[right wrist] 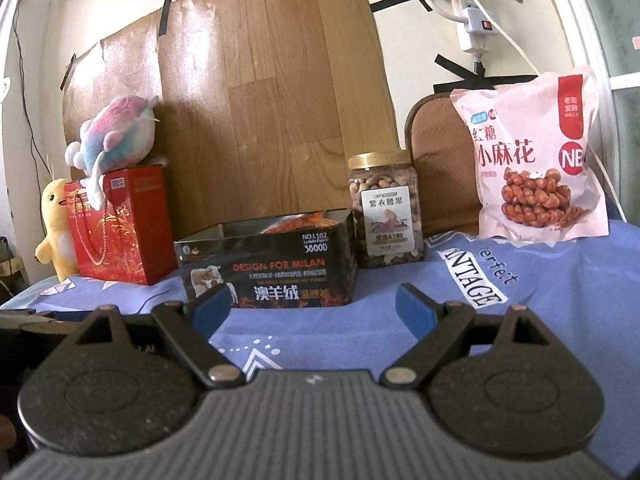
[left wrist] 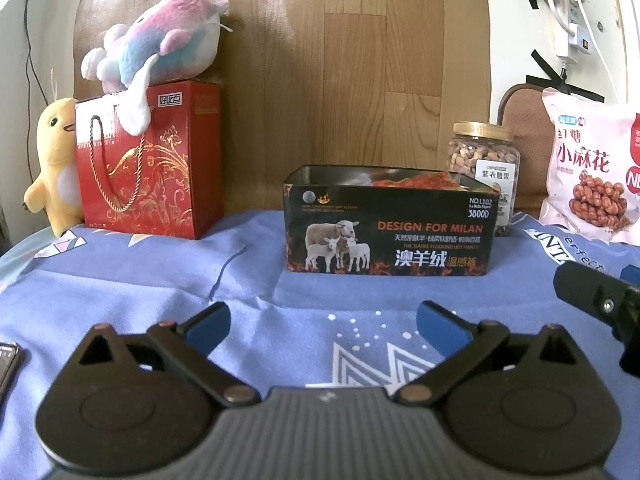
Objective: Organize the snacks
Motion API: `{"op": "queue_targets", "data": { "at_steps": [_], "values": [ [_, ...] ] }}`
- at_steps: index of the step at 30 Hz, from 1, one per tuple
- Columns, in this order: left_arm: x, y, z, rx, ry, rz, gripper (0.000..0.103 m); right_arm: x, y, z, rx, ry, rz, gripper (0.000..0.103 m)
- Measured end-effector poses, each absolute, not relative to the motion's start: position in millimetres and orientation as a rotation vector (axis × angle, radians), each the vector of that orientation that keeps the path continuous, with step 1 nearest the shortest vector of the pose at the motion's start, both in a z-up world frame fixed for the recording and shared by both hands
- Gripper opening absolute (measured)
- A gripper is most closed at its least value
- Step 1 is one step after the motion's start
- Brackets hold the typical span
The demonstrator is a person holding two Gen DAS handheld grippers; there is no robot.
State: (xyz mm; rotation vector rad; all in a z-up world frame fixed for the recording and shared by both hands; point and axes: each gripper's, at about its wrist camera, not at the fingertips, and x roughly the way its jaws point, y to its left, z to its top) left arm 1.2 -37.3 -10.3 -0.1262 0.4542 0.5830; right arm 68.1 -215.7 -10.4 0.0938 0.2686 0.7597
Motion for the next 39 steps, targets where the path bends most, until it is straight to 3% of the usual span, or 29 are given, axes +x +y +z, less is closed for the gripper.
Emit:
{"op": "queue_targets", "data": {
  "at_steps": [39],
  "values": [
    [-0.3, -38.2, -8.9, -0.110, 0.444, 0.604, 0.103, 67.5, -216.5, -10.5, 0.106, 0.273, 0.754, 0.092]
  ]
}}
